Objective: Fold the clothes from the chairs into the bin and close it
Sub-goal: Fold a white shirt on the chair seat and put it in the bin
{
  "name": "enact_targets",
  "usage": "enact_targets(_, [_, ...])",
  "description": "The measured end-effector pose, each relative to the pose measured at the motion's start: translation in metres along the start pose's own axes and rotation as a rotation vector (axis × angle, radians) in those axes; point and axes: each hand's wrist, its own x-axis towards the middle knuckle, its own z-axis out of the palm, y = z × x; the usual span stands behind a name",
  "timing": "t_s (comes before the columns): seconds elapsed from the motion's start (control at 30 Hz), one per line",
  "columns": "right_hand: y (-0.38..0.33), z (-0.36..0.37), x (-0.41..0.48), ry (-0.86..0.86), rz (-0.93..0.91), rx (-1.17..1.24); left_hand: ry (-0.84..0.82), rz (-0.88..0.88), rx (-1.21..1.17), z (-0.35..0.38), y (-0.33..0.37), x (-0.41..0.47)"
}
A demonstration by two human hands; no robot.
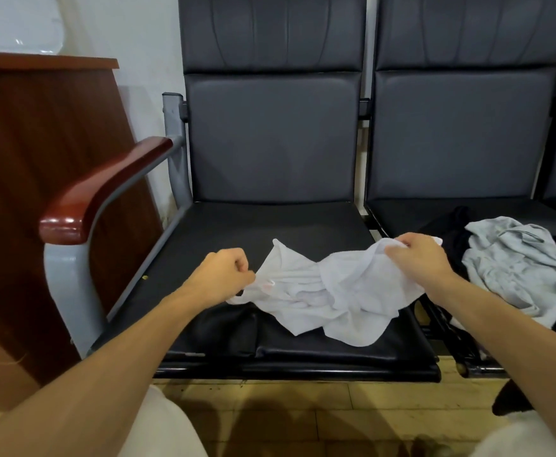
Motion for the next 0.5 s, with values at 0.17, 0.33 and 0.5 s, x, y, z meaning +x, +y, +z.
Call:
enact_targets(0.17, [0.006, 0.008, -0.001, -0.100, -0.255, -0.499, -0.285, 0.025, 0.178, 0.009, -0.004, -0.003])
enact_targets(0.33, [-0.016, 0.014, -0.015, -0.258, -0.536, -0.380, -0.347, 0.089, 0.251, 0.014, -0.001, -0.001])
enact_targets(0.5, [-0.010, 0.027, -0.021, -0.660, -0.457, -0.674, -0.134, 0.092, 0.075, 0.011, 0.005, 0.002])
